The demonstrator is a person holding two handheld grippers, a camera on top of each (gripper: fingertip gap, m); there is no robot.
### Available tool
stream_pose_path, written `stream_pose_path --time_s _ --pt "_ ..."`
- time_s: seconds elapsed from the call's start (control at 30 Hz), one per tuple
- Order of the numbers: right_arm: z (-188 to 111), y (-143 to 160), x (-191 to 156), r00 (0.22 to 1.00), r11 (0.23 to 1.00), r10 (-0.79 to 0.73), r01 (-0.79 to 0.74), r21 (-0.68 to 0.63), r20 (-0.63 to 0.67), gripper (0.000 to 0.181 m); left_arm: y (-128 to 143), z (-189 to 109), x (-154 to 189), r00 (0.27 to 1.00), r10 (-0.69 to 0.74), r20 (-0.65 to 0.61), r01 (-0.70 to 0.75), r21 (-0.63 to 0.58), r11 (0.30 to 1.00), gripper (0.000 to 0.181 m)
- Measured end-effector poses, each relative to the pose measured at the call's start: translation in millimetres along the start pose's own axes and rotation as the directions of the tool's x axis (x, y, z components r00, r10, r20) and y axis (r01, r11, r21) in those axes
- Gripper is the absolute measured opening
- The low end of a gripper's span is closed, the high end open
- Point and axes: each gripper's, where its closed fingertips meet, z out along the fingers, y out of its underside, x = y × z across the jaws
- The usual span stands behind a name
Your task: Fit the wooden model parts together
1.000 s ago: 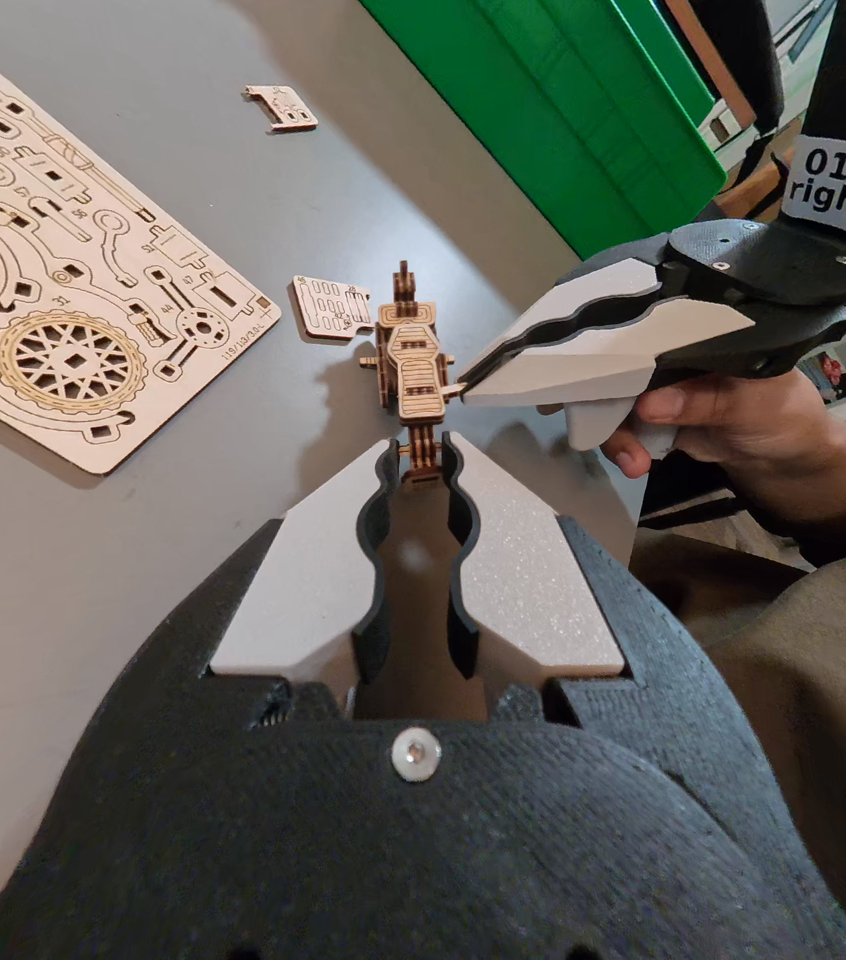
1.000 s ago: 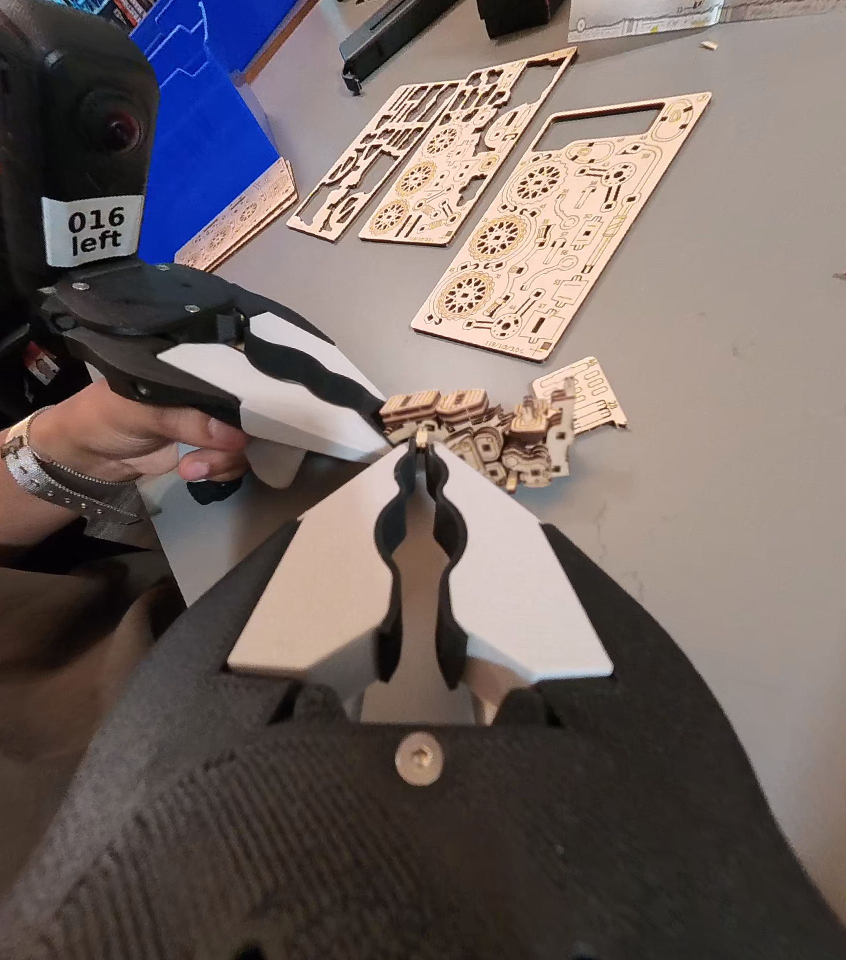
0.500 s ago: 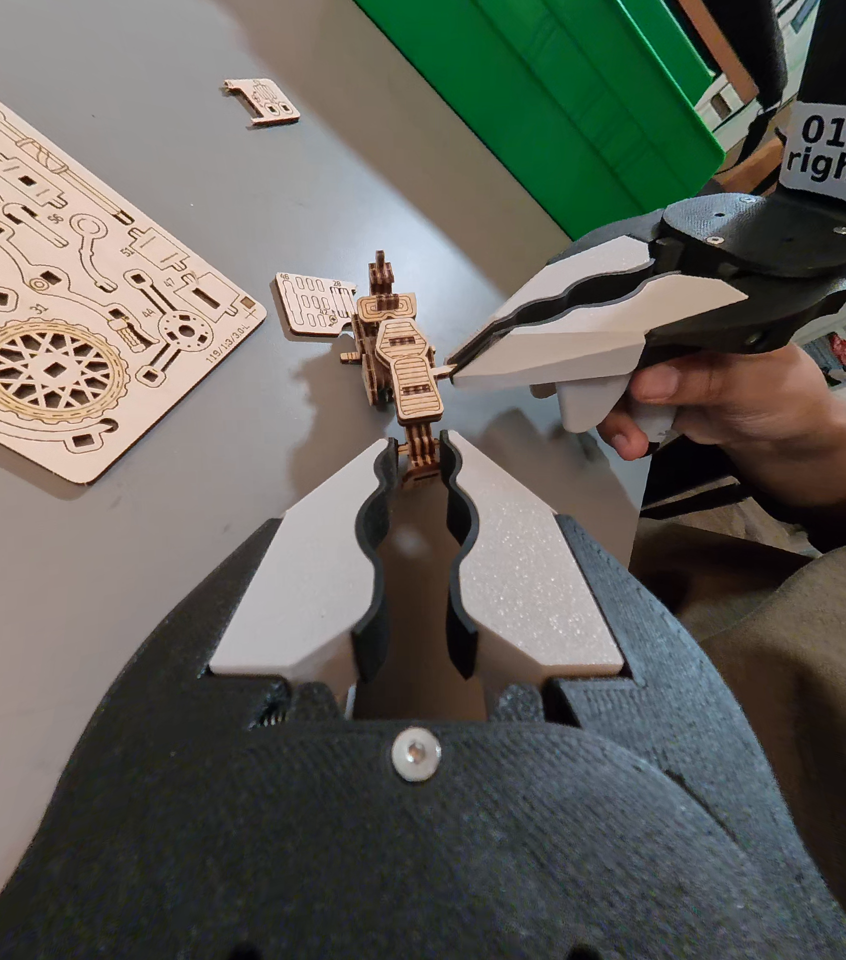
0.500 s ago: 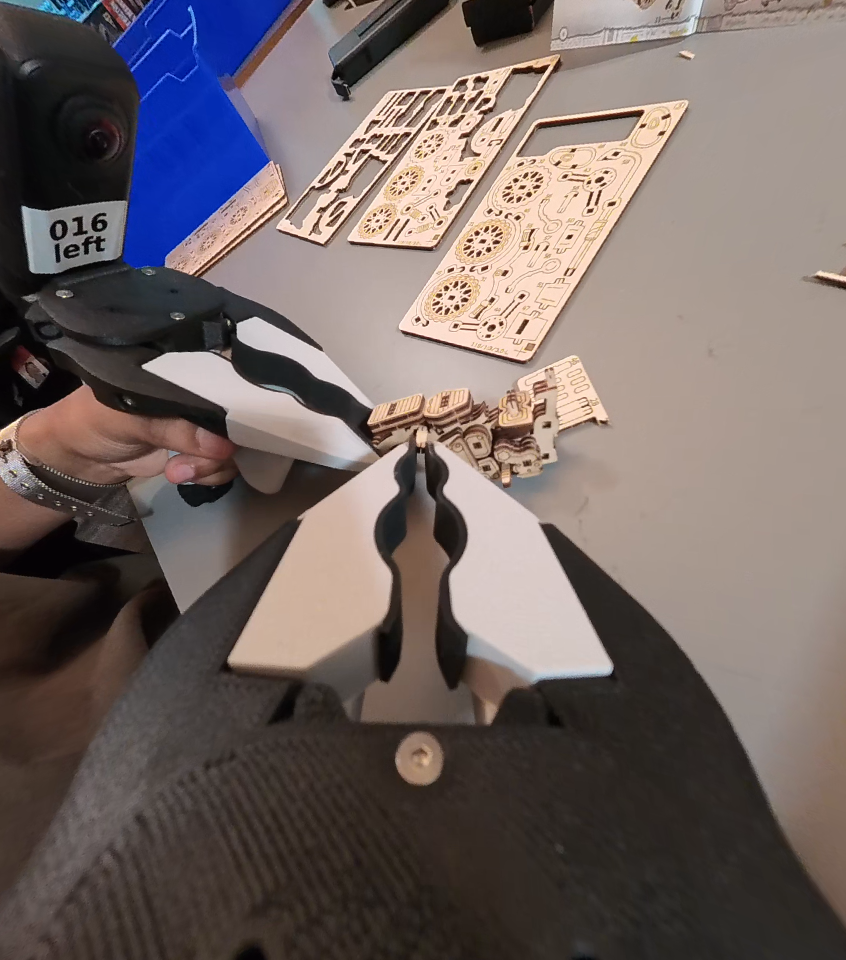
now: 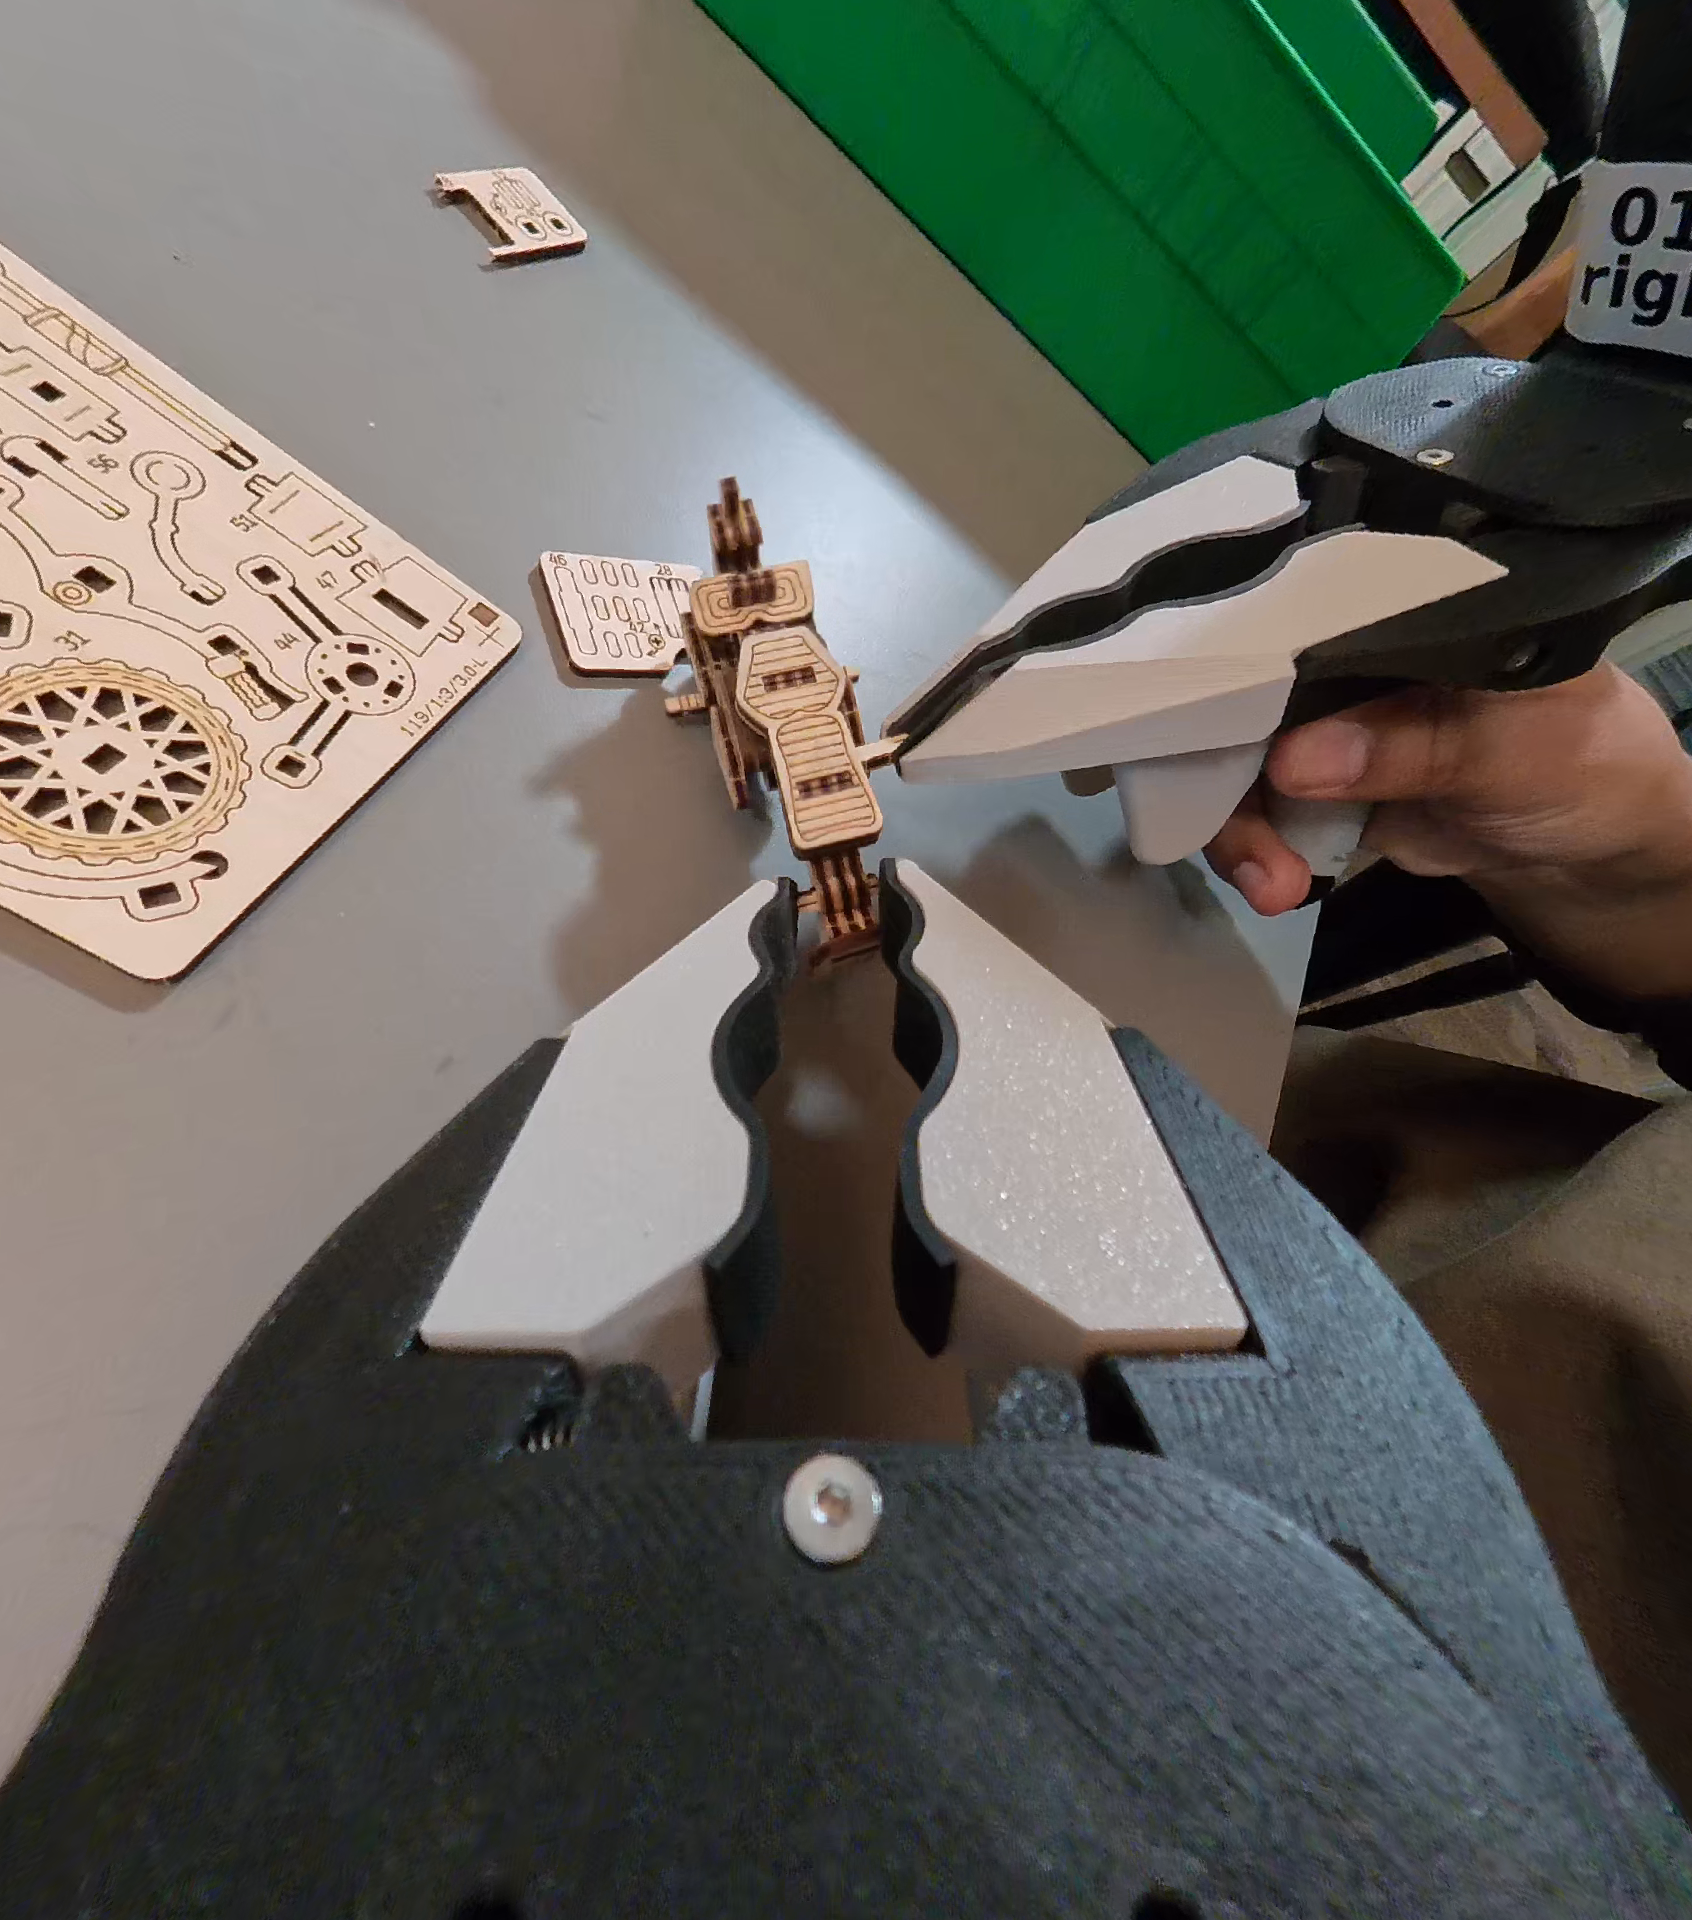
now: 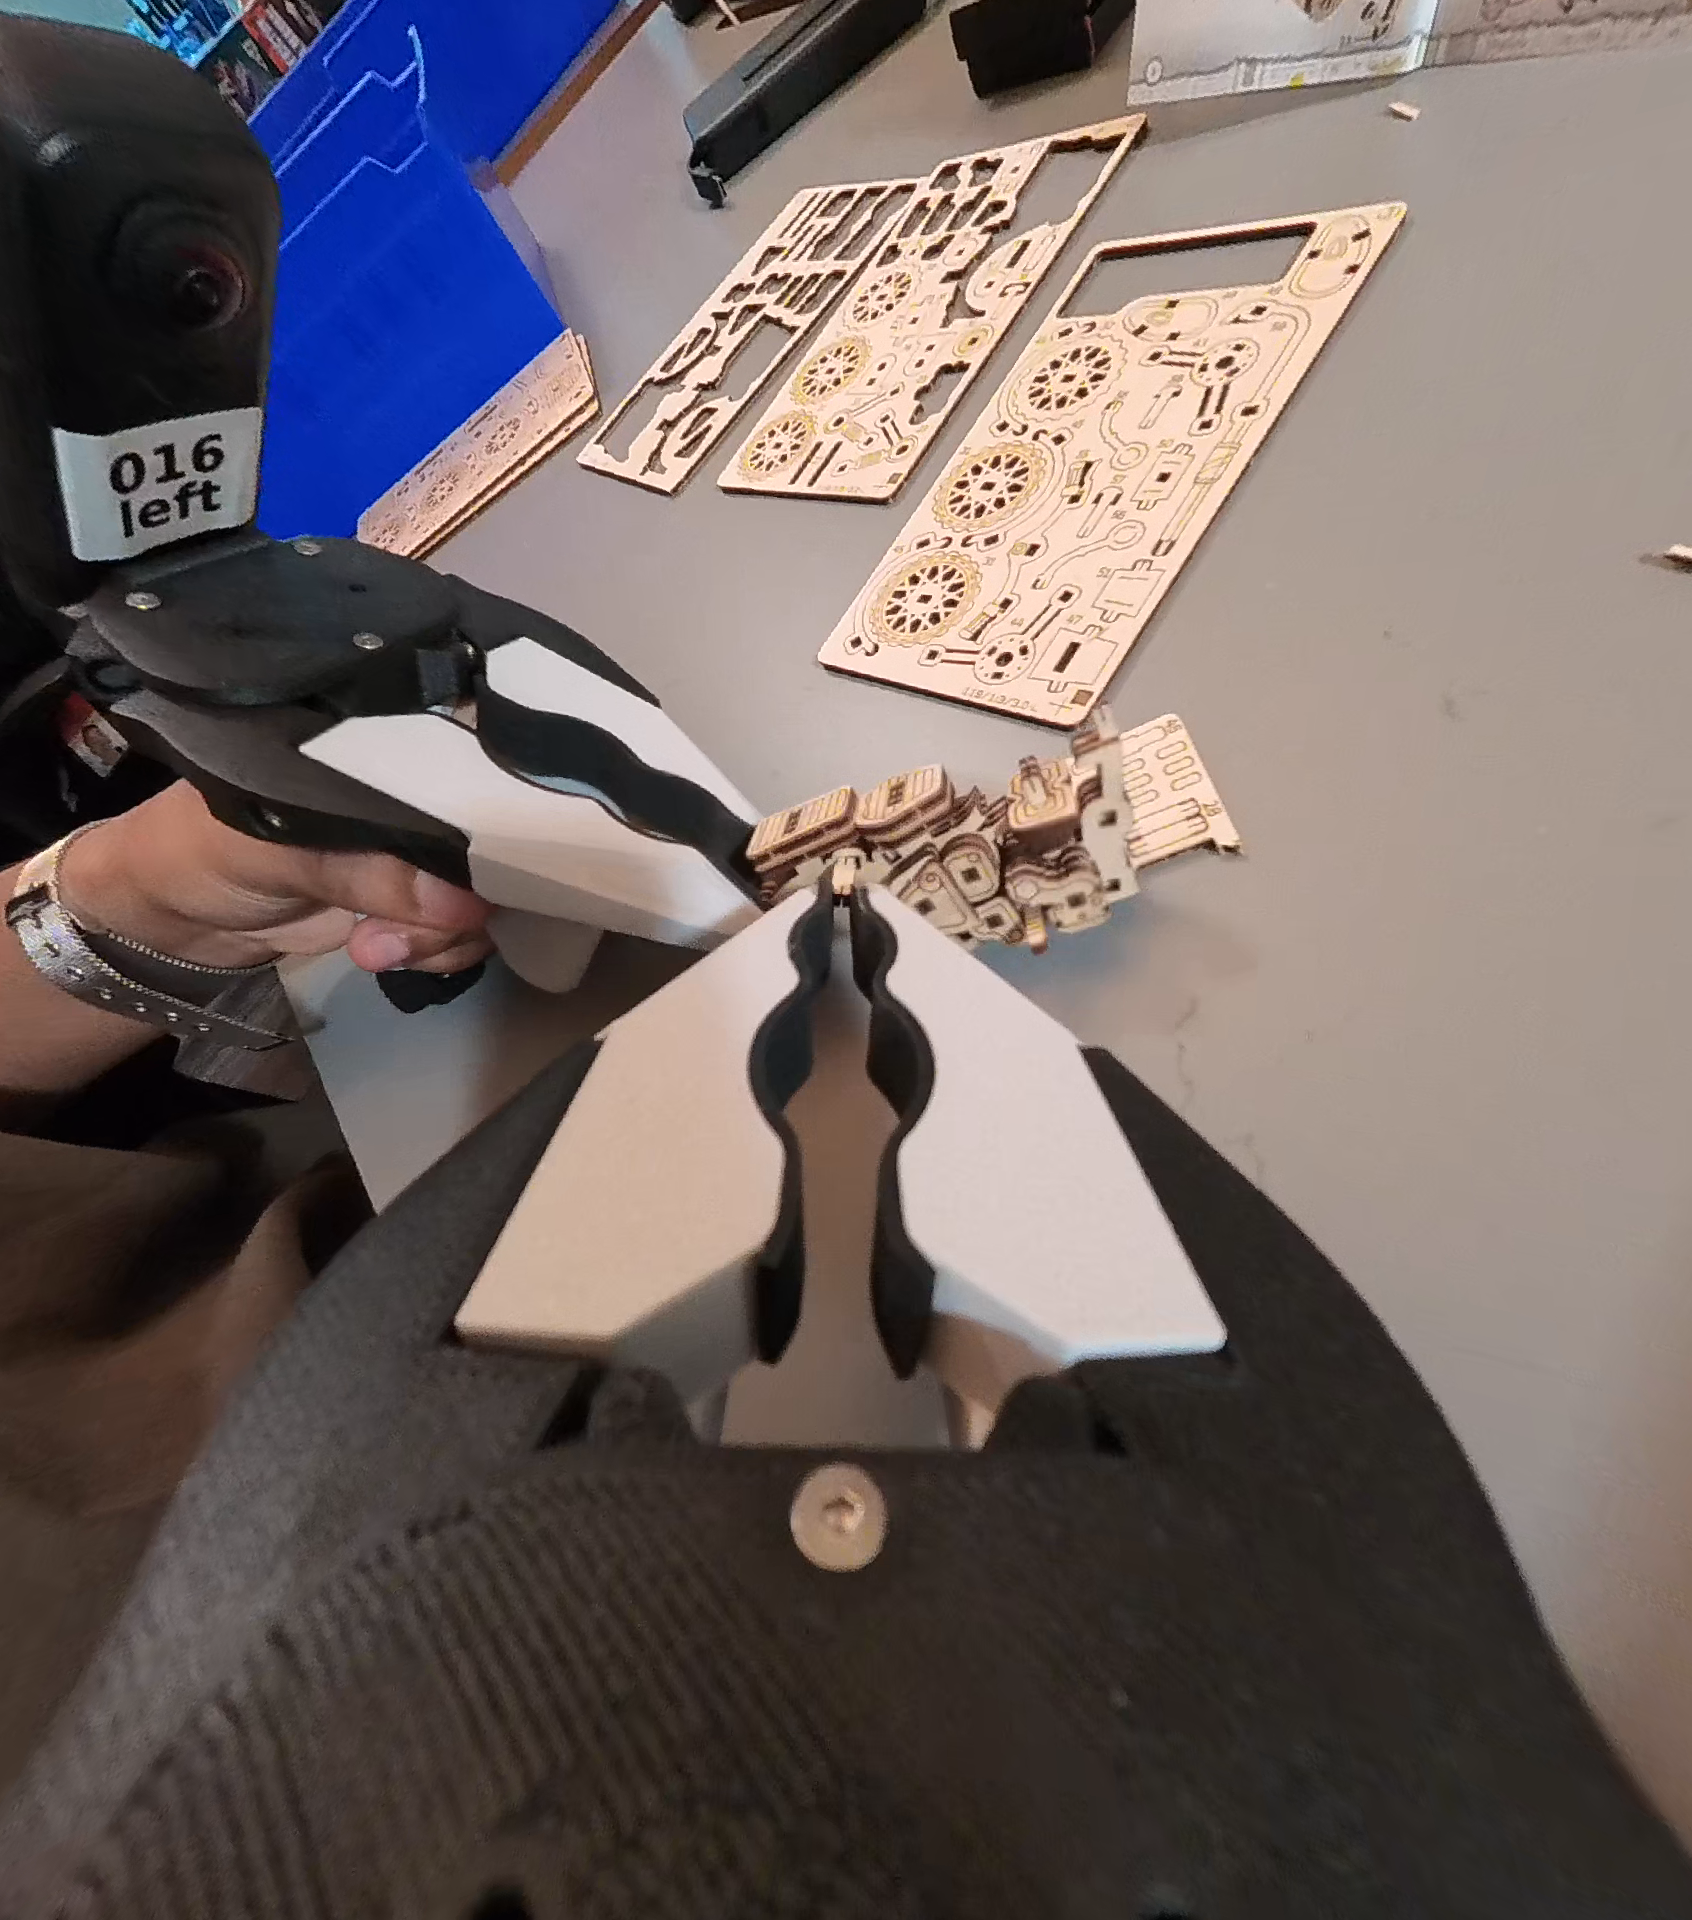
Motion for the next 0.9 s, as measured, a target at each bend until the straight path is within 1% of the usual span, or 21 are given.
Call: stream_pose_path --time_s 0.03,0.37,0.6,0.9 --pt "0.2 0.8 0.5 1.0 1.0 -0.006 0.006 -0.004 -0.004 0.001 0.1 0.1 0.2 1.0 0.002 0.0 -0.002 -0.001 1.0 0.015" --pt "-0.9 4.8 1.9 0.998 0.997 -0.067 0.066 -0.034 -0.013 0.001 2.9 2.1 4.4 0.999 0.036 -0.005 -0.036 -0.021 0.999 0.016" --pt "-2.2 6.8 0.6 0.998 0.998 -0.053 0.054 -0.044 0.018 0.001 5.5 3.0 7.1 0.999 0.032 -0.026 -0.033 -0.036 0.999 0.015" --pt "1.0 11.4 -4.9 0.997 0.995 -0.071 0.073 -0.066 0.034 0.001 2.3 0.5 5.3 1.0 0.022 -0.019 -0.022 -0.01 1.0 0.017"
